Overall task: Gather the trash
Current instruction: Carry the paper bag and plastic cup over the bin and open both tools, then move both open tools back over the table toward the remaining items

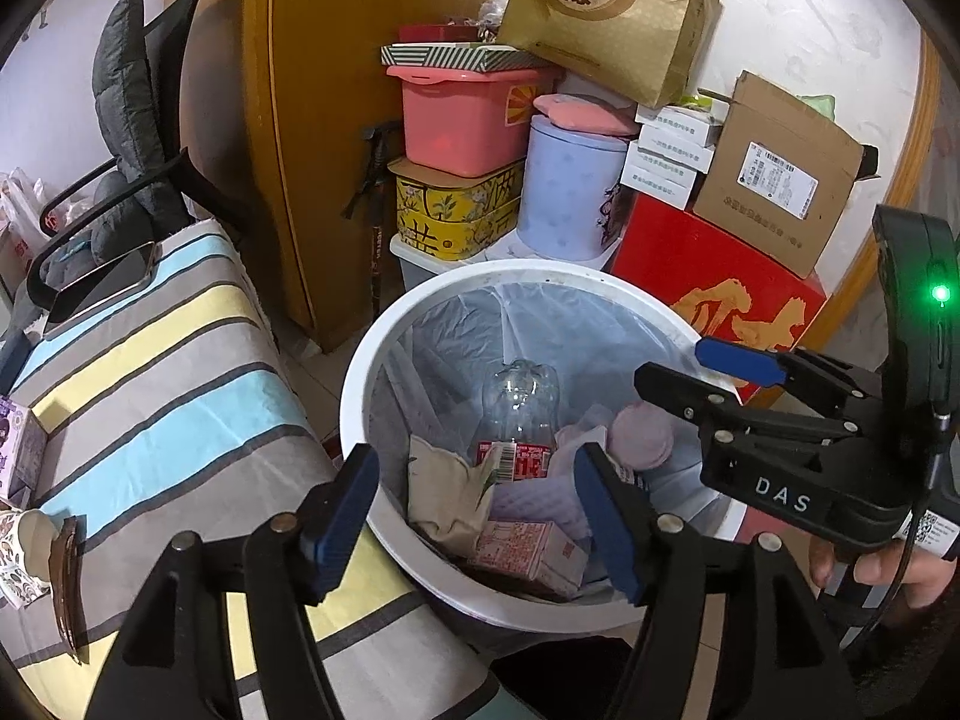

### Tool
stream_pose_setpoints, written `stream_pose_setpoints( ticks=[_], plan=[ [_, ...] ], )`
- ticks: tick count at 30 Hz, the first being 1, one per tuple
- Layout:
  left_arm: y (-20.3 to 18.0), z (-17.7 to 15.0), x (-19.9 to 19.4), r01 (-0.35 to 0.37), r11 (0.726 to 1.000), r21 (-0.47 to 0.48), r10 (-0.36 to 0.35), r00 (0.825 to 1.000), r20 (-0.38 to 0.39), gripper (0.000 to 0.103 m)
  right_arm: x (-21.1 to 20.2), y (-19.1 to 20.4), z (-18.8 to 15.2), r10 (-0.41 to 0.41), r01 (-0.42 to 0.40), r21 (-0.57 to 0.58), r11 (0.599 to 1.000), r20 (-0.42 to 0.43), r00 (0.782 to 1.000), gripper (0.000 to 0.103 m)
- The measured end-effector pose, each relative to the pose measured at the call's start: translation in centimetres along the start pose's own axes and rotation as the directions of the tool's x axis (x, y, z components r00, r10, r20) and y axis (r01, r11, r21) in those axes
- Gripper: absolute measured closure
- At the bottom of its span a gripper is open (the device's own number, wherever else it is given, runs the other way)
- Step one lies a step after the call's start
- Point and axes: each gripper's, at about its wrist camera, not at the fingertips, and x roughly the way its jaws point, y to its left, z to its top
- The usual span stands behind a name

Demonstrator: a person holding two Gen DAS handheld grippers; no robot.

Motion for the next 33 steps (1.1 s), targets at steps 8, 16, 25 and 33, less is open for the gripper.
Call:
stream_pose_setpoints(
  ticks=[8, 16, 25, 33],
  plan=[
    [0.7, 0.1, -1.2, -0.008, 1.0, -0.012, 0.009, 1.0, 0.025, 0.031, -0.4, 0.4, 0.1, -0.004, 0.004, -0.002, 1.0, 0.011, 1.0, 0.044],
    [1.6, -0.3, -2.7, -0.03, 0.999, -0.027, 0.031, 0.998, 0.055, 0.029, -1.2, 1.1, 0.2, -0.003, 0.003, -0.007, 1.0, 0.035, 0.999, 0.044],
    [3.2, -0.8, -4.8, -0.065, 0.996, -0.061, 0.07, 0.993, 0.095, 0.029, -2.3, 2.1, 0.4, 0.005, -0.005, -0.009, 1.0, 0.072, 0.997, 0.044],
    [5.2, -1.7, -7.1, -0.097, 0.99, -0.098, 0.11, 0.985, 0.133, 0.029, -3.2, 4.0, 0.5, 0.032, -0.029, -0.035, 0.999, 0.1, 0.994, 0.044]
  ],
)
